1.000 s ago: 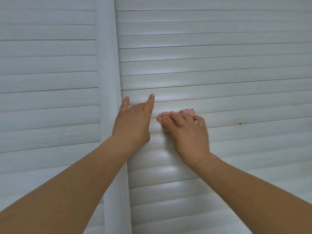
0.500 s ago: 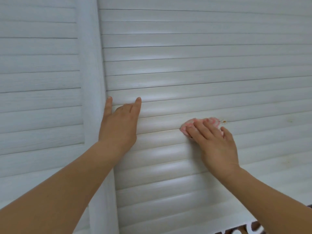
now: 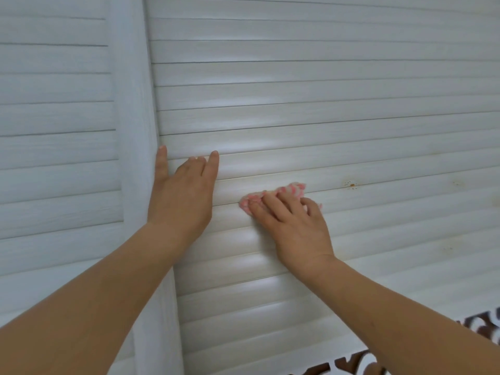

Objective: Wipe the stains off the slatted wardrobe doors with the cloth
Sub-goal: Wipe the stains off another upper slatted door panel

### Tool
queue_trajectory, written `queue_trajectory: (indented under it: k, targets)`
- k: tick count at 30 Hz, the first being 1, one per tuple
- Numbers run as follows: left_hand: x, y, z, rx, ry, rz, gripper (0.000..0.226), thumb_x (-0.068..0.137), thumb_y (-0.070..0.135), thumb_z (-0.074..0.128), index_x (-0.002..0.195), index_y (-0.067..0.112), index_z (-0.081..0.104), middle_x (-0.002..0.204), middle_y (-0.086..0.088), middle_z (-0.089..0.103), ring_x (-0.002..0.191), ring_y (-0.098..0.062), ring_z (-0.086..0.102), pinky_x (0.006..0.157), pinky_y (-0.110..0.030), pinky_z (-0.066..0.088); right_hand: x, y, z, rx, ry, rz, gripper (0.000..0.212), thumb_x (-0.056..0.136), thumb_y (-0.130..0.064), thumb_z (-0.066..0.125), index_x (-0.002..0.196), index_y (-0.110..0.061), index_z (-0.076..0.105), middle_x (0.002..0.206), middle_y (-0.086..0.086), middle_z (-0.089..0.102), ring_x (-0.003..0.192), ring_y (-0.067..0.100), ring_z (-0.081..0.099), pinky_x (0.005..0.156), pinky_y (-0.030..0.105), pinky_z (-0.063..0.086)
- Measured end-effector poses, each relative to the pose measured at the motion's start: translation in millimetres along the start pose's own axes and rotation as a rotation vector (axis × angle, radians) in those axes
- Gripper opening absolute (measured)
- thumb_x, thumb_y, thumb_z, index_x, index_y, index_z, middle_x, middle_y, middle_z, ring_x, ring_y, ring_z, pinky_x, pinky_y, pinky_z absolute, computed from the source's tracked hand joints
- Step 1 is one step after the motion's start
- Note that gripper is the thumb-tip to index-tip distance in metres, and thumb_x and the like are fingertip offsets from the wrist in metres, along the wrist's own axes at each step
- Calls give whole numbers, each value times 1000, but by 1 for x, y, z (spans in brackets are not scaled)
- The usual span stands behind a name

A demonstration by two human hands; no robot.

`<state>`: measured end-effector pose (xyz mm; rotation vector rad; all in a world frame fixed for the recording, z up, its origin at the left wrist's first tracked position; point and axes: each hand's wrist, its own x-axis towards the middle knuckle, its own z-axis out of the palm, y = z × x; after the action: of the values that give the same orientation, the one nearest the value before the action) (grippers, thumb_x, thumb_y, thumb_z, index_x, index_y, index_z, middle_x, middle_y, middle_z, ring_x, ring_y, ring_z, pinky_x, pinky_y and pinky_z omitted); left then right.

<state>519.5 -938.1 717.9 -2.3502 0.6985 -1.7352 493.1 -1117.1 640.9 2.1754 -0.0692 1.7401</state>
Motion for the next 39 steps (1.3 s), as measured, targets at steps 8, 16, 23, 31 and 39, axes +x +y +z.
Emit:
queue_trajectory:
  k: [8,16,23,31,39]
  targets:
    - [0,25,0,29,-27,-33,70,83,7,24,149,22,4,148,-12,18,142,-25,13,106,-62,-13,-25,54,3,4,7,218,57,69,-16,31,120,-30,51,122,4,59,117,28,42,83,47,45]
    - [5,86,30,-87,173,205,68,70,9,19,122,14,63,129,-17,57,120,-38,52,103,-59,14,-34,77,16,-14,12,284,61,71,-15,30,126,-34,49,133,4,54,125,23,38,90,48,43]
    - [10,111,16,-2,77,118,66,72,11,14,114,15,64,125,-19,57,121,-42,49,106,-62,5,-47,125,12,-19,-75,372,61,73,-9,30,123,-28,60,131,7,58,120,31,55,85,59,44]
    - [17,125,23,-89,251,73,41,68,3,22,80,9,61,91,-18,61,84,-34,58,102,-56,33,-57,166,0,114,-176,666,62,89,-3,40,142,-35,37,155,-6,23,142,18,20,106,45,26]
    - [20,133,27,-36,291,12,45,71,4,26,95,6,64,89,-18,59,84,-35,57,102,-51,26,-36,99,16,146,-83,413,54,84,-26,34,131,-10,56,137,16,51,125,38,49,98,63,36]
